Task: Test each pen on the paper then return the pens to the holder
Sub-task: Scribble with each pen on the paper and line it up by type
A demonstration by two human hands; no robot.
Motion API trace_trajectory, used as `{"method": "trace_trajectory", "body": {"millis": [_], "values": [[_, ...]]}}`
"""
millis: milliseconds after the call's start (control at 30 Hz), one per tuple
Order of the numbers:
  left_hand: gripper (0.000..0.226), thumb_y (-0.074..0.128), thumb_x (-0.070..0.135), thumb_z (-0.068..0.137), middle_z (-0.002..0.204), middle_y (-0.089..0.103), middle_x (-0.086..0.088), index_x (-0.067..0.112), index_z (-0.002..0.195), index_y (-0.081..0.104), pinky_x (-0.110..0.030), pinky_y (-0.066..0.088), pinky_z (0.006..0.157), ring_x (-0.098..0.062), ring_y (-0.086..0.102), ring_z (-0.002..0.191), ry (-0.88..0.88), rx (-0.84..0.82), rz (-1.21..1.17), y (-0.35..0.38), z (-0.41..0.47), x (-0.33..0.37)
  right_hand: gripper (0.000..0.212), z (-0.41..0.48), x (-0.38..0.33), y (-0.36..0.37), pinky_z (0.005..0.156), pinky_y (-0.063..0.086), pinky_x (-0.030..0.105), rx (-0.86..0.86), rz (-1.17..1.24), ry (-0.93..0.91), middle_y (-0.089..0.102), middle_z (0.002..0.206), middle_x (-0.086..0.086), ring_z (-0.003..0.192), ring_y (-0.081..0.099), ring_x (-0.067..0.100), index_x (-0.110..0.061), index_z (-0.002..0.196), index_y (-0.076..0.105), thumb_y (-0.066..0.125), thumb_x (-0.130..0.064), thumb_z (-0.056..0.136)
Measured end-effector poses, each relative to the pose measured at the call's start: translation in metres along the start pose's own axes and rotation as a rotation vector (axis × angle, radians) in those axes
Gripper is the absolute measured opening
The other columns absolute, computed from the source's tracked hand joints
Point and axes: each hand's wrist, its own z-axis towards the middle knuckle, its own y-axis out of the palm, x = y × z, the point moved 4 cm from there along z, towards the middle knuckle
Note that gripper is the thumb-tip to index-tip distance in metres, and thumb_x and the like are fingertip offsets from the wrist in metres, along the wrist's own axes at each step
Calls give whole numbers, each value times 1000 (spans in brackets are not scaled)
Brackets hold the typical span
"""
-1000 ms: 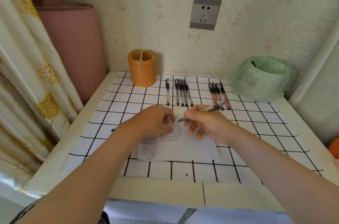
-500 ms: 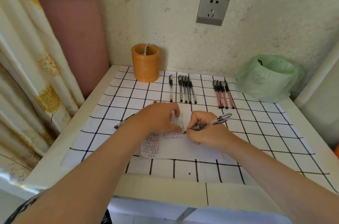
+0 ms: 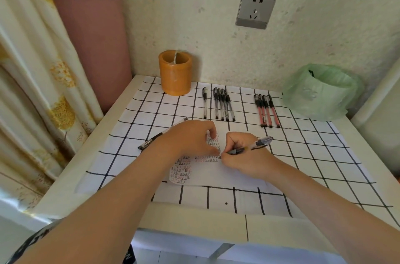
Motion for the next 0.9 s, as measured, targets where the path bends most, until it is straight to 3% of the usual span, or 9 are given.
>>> {"method": "trace_trajectory", "body": {"millis": [233, 333, 500, 667, 900], "values": [[42, 76, 54, 75, 83, 57, 13, 33, 105, 56, -27, 39, 61, -5, 52, 74, 10, 12, -3, -1, -2, 1, 22, 2, 0, -1, 45, 38, 24, 62, 71, 31, 54, 54, -4, 47, 48, 12, -9, 65, 54, 69, -1, 78], [42, 75, 55, 75, 83, 57, 13, 33, 106, 56, -27, 40, 61, -5, 52, 72, 2, 4, -6, 0, -1, 1, 14, 0, 0, -4, 43, 40, 25, 37, 148, 61, 59, 55, 5, 44, 51, 16, -8, 73, 57, 63, 1, 82], [42, 76, 55, 75, 84, 57, 13, 34, 105, 56, -26, 39, 60, -5, 52, 73, 5, 12, -10, -1, -1, 0, 10, -2, 4, -2, 50, 46, 31, -3, 134, 68, 62, 60, 3, 51, 55, 18, -6, 75, 61, 68, 0, 79], [41, 75, 54, 76, 84, 57, 13, 34, 106, 56, -26, 39, 61, -5, 53, 74, 5, 10, -7, 0, -1, 0, 18, -2, 3, -1, 46, 39, 23, 17, 64, -8, 54, 56, -3, 48, 48, 10, -1, 69, 55, 70, -1, 80], [41, 75, 55, 75, 83, 57, 13, 35, 105, 56, -27, 41, 62, -5, 53, 75, -3, 26, -6, 0, -2, 0, 20, -1, 6, 0, 49, 37, 25, 19, 48, -47, 55, 61, 8, 52, 49, 14, -5, 68, 54, 70, -4, 81]]}}
